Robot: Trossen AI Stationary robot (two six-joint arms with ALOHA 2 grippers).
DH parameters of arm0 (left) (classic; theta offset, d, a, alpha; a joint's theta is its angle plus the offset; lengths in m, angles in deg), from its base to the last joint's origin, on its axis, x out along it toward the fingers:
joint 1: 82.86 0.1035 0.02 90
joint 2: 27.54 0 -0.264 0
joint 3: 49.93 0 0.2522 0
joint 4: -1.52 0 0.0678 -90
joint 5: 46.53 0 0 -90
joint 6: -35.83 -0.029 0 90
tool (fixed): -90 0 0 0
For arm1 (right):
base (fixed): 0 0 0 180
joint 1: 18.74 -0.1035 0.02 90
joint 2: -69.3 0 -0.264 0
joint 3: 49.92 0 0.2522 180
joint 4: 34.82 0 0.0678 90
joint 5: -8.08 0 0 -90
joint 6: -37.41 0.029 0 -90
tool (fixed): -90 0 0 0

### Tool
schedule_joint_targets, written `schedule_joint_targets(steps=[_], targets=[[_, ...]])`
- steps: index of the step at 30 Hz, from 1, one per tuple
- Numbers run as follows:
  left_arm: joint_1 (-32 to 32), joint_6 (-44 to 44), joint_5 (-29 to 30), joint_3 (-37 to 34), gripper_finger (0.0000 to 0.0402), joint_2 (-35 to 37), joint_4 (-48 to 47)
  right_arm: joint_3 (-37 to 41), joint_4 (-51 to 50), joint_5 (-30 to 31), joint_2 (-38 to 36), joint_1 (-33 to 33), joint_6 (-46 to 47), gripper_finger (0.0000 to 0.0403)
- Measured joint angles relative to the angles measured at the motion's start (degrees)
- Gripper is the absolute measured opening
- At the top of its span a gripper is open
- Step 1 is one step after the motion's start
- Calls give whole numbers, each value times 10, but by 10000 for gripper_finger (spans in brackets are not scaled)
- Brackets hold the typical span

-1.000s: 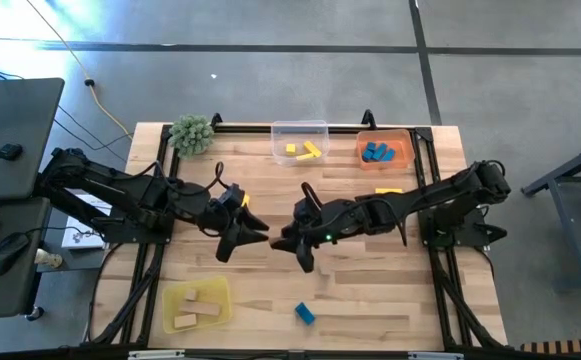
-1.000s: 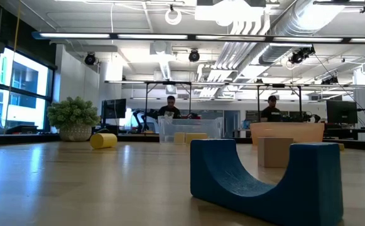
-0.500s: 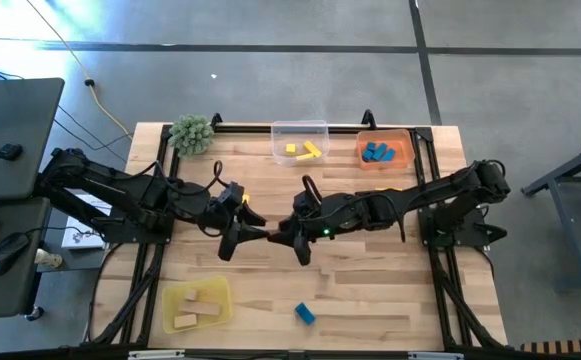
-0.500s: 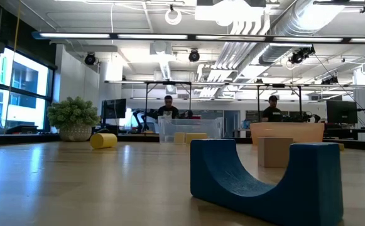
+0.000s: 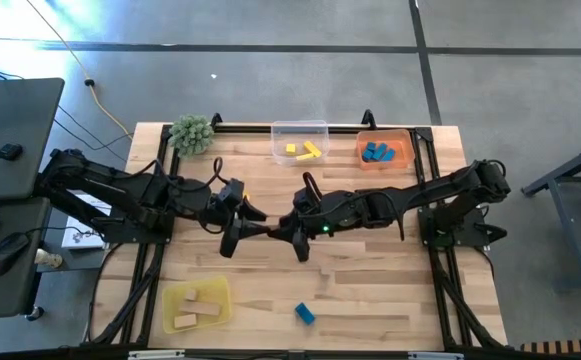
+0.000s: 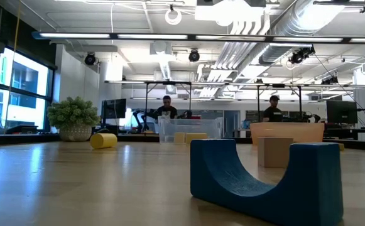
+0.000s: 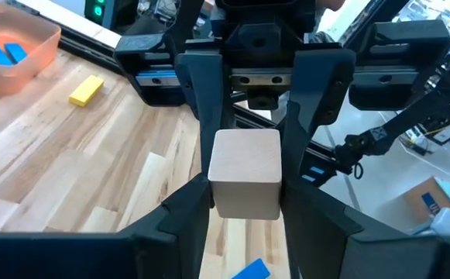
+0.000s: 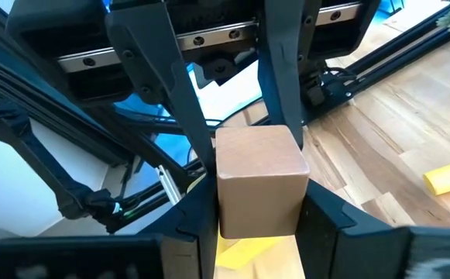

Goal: Sort & place blocks by color
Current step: Put the brown block into the yellow bin

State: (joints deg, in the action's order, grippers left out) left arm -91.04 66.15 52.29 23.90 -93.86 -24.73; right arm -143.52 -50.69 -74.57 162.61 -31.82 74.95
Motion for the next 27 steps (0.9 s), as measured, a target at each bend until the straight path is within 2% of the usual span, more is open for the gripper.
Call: schedule_joint_targets(steps=[16, 27], targets=[[3, -84, -24, 0, 146, 0, 5, 0, 2, -20, 0, 2, -18, 106], [3, -88, -24, 0, 208, -1, 5, 0, 0, -24, 1, 3, -18, 106]])
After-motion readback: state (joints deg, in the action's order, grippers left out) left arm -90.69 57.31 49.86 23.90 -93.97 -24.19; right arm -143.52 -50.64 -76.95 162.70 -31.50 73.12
